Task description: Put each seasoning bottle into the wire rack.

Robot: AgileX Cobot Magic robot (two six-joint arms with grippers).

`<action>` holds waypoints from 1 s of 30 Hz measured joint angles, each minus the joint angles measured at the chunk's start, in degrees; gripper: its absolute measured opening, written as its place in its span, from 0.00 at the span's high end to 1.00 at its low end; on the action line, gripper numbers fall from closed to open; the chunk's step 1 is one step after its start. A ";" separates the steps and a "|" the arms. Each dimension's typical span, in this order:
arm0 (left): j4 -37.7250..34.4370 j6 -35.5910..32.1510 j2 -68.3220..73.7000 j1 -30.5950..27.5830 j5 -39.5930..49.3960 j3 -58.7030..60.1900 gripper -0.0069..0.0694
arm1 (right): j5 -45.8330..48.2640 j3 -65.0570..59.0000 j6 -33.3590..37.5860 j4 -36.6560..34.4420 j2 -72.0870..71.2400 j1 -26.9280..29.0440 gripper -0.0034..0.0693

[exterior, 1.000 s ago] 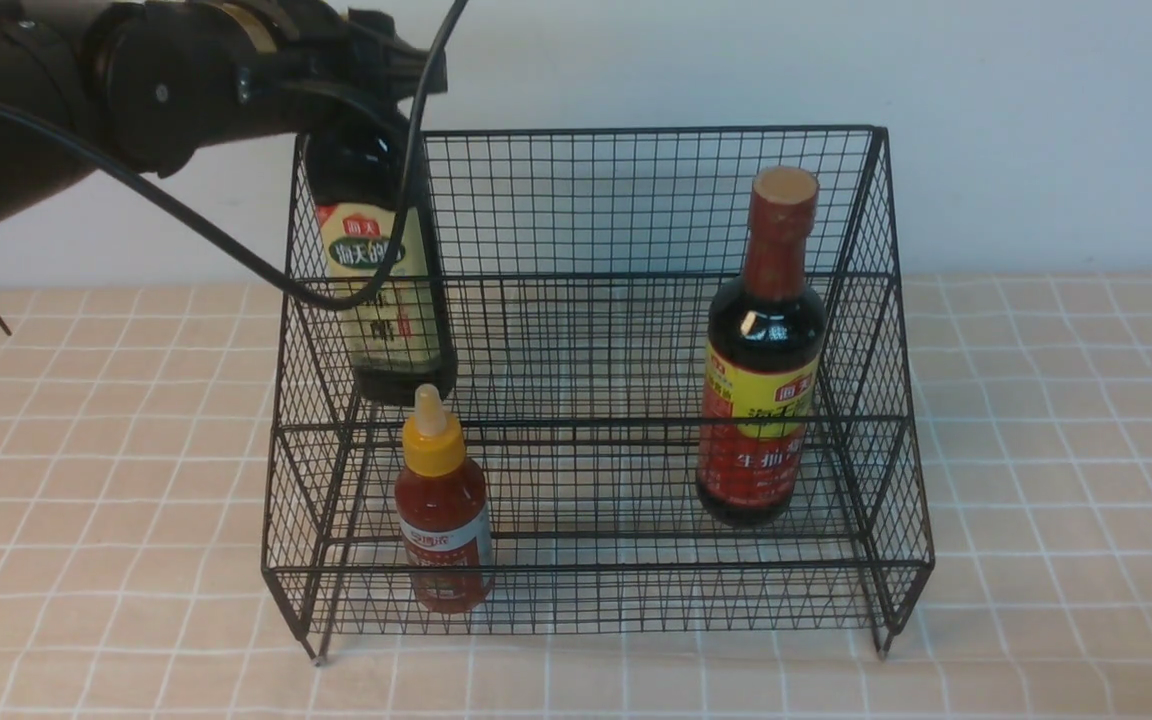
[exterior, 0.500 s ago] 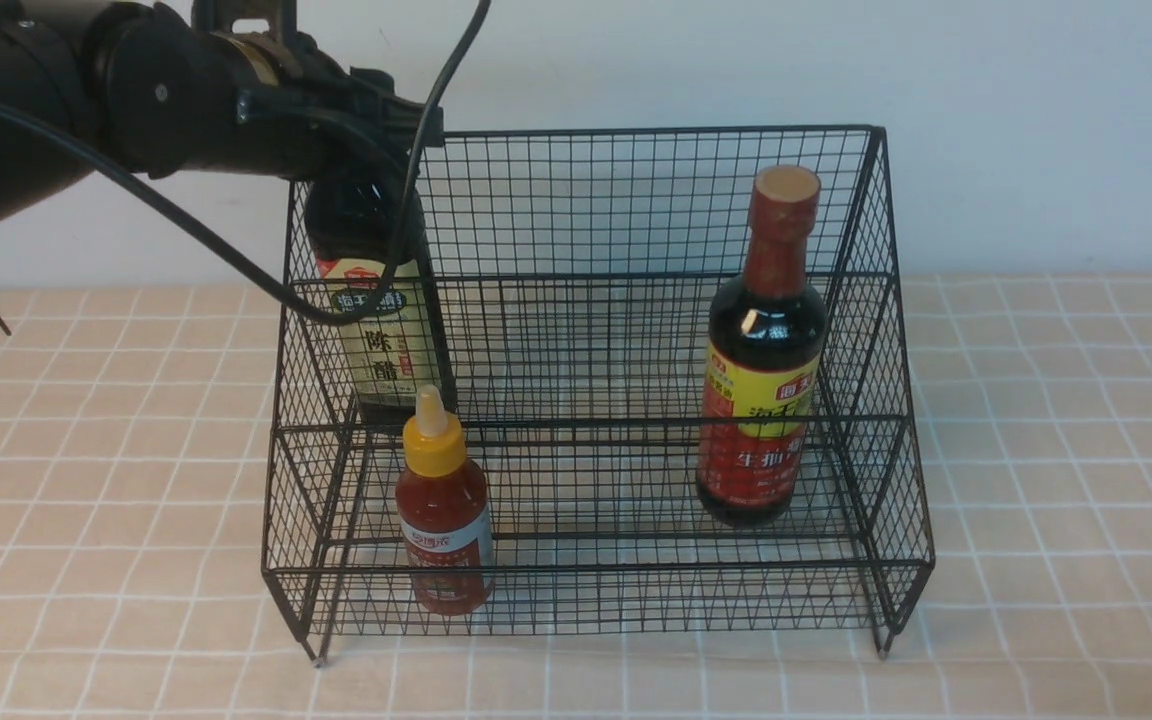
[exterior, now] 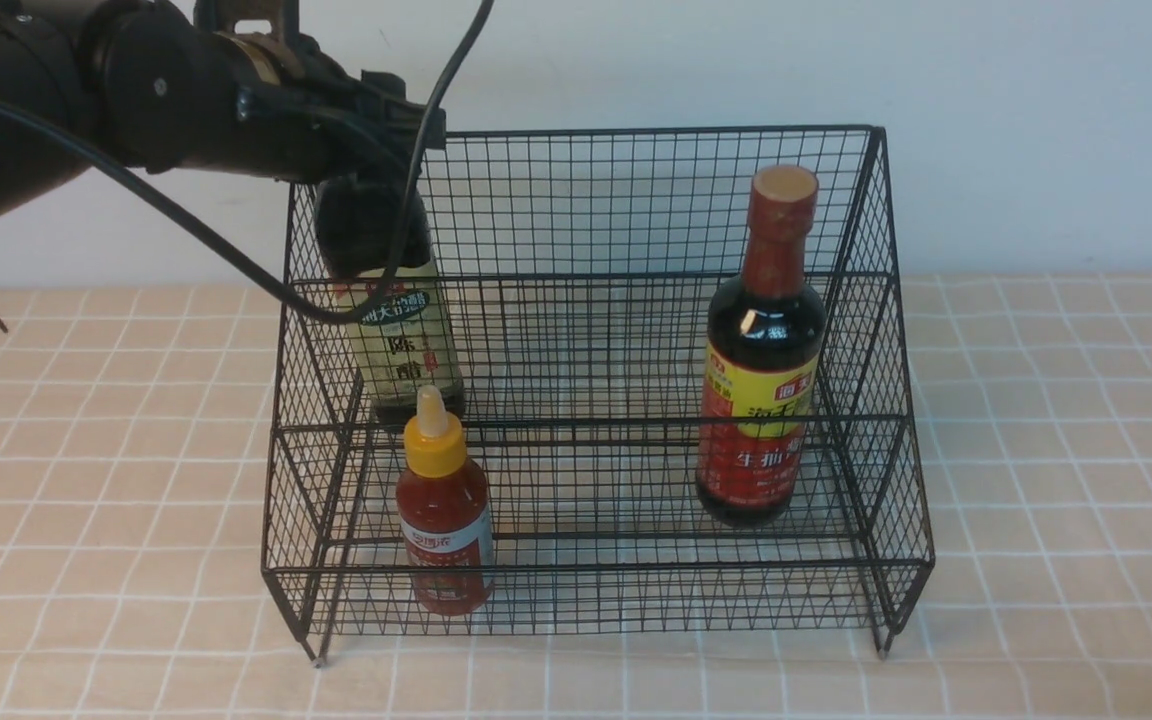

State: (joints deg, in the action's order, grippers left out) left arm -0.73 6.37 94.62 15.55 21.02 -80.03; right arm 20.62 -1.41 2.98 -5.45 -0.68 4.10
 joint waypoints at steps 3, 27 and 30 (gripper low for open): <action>0.00 -0.11 -2.25 0.00 0.00 -0.11 0.35 | 0.00 0.00 0.00 0.00 0.00 0.00 0.97; 0.37 -2.46 -36.97 0.00 26.92 3.80 0.92 | 0.00 0.00 0.00 0.00 0.00 0.00 0.97; -0.15 -2.46 -43.92 0.00 26.98 9.23 0.92 | 0.00 0.00 0.00 0.00 0.00 0.00 0.97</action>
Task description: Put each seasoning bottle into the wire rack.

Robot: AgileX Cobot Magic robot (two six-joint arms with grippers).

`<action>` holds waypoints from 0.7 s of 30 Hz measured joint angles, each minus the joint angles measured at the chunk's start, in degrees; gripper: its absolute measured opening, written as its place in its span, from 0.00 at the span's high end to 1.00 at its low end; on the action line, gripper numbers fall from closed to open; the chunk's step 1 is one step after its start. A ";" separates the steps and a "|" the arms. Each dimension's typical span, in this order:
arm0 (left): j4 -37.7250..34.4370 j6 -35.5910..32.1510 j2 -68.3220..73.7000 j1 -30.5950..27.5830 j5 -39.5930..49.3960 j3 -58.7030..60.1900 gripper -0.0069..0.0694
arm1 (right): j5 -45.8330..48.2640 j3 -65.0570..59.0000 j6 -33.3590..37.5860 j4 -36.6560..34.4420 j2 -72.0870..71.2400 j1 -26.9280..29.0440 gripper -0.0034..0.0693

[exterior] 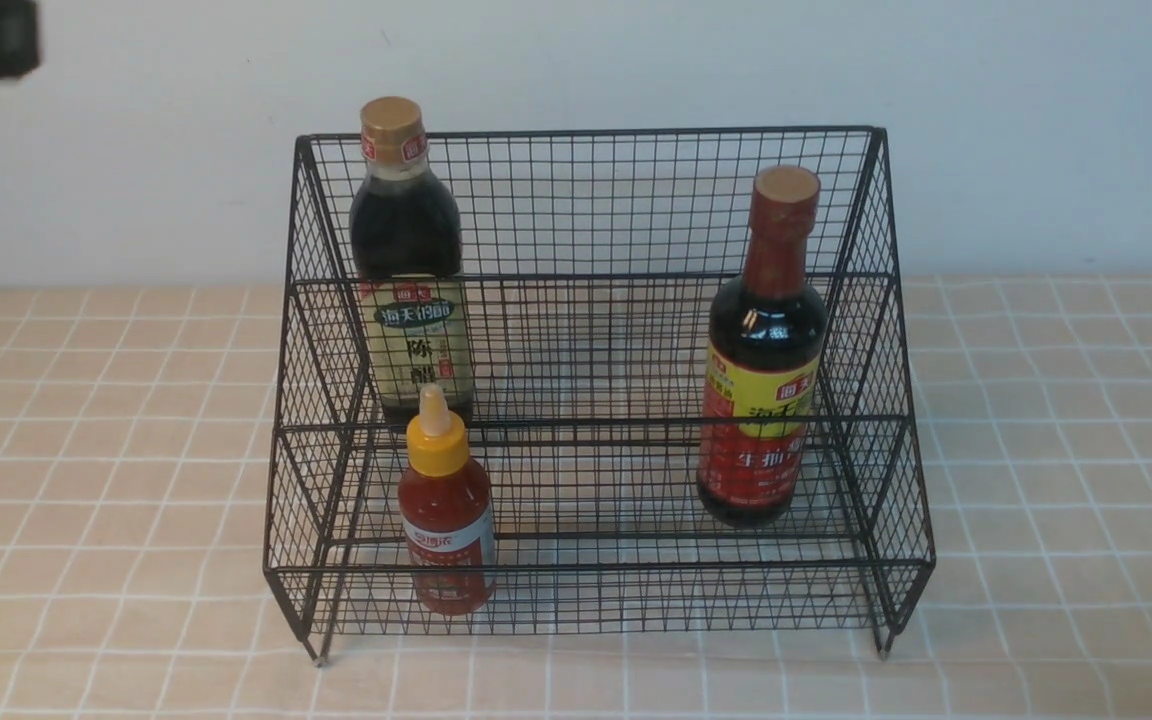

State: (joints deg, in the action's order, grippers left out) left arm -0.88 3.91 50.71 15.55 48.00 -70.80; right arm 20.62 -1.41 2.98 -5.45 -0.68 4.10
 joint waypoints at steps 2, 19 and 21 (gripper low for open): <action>-0.12 0.00 -2.41 0.00 0.23 2.00 0.92 | 0.00 0.00 0.00 0.00 0.00 0.00 0.97; -0.45 0.00 -15.65 0.00 10.51 11.88 0.92 | 0.00 0.00 0.00 0.00 0.00 0.00 0.97; -0.49 0.00 -15.65 0.00 10.67 11.88 0.92 | 0.00 0.00 0.00 0.00 0.00 0.00 0.97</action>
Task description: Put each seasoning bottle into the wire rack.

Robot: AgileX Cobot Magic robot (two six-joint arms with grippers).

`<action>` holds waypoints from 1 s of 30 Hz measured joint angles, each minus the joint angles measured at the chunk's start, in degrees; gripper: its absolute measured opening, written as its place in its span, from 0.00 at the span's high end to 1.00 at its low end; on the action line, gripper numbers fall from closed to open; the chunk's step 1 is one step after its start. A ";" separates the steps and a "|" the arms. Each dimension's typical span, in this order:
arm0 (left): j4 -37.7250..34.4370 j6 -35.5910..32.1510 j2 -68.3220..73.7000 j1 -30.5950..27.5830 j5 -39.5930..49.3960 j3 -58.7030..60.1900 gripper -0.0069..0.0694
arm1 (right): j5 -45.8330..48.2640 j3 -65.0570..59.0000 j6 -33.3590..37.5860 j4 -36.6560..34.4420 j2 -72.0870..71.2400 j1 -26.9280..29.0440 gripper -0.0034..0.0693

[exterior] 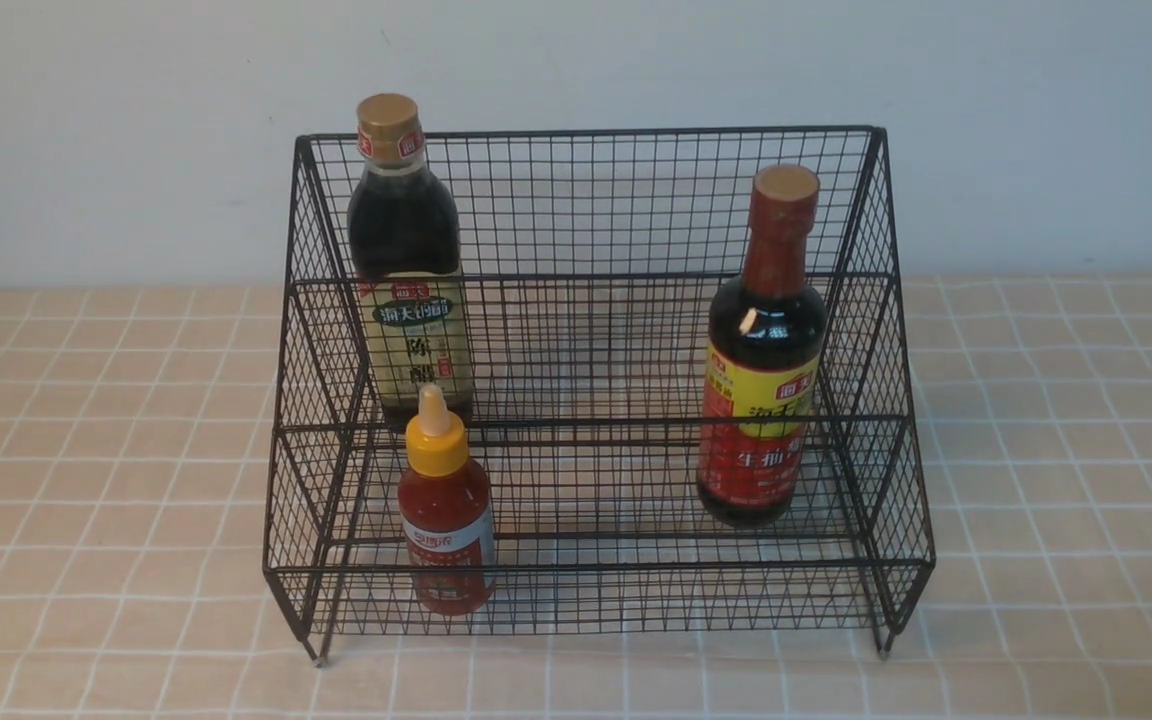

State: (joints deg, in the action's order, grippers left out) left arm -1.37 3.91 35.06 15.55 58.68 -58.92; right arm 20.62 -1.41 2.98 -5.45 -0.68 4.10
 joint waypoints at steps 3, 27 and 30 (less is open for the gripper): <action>0.45 -0.39 -1.42 0.00 -1.49 1.97 0.92 | 0.00 0.00 0.00 0.00 0.00 0.00 0.97; 0.62 -7.25 -35.71 -12.54 -34.82 59.93 0.92 | 0.06 0.04 0.00 0.00 0.00 0.00 0.97; 0.64 -7.31 -35.71 -12.54 -36.04 60.19 0.92 | 0.06 0.04 0.00 0.00 0.00 0.00 0.97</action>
